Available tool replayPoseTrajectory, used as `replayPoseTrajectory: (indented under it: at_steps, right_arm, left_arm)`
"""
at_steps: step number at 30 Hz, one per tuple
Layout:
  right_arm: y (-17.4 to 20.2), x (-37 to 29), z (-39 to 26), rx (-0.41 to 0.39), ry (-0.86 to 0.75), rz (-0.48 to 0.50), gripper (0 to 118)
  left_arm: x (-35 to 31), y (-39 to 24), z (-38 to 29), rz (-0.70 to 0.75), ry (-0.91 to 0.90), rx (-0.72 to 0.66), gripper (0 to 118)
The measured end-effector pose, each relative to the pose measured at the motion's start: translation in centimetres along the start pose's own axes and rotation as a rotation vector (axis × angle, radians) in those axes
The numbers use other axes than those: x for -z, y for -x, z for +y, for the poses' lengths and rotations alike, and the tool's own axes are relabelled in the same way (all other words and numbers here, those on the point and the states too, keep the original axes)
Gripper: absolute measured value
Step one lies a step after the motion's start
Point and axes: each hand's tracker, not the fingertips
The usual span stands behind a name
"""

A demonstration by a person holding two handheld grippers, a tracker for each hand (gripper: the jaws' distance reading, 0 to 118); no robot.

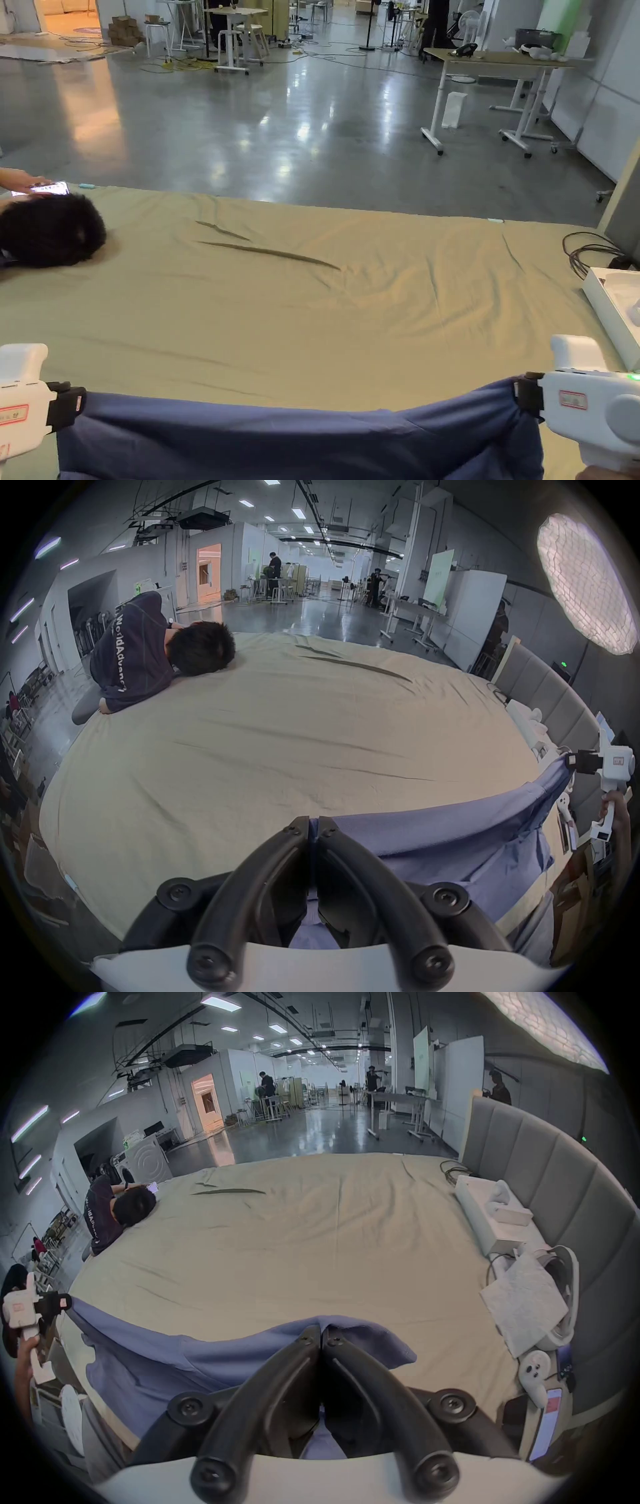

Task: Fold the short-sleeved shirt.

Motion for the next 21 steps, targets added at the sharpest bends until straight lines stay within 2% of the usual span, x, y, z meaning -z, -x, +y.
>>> replayPoseTrajectory:
  at_steps: [4, 11, 21]
  right_arm:
    - [-0.3, -3.3, -2.6, 0.002, 0.001, -0.010, 0]
    - [-0.4, -5.5, -9.3, -0.049, 0.107, -0.054, 0]
    - [-0.2, -2.9, -18.6, -0.075, 0.293, -0.124, 0]
  left_arm:
    - [-2.0, 0.3, -1.7, -0.017, 0.015, 0.002, 5]
    - [-2.9, 1.0, -7.0, -0.038, 0.126, 0.029, 5]
    - [-0.5, 1.7, -14.3, -0.011, 0.326, 0.024, 5]
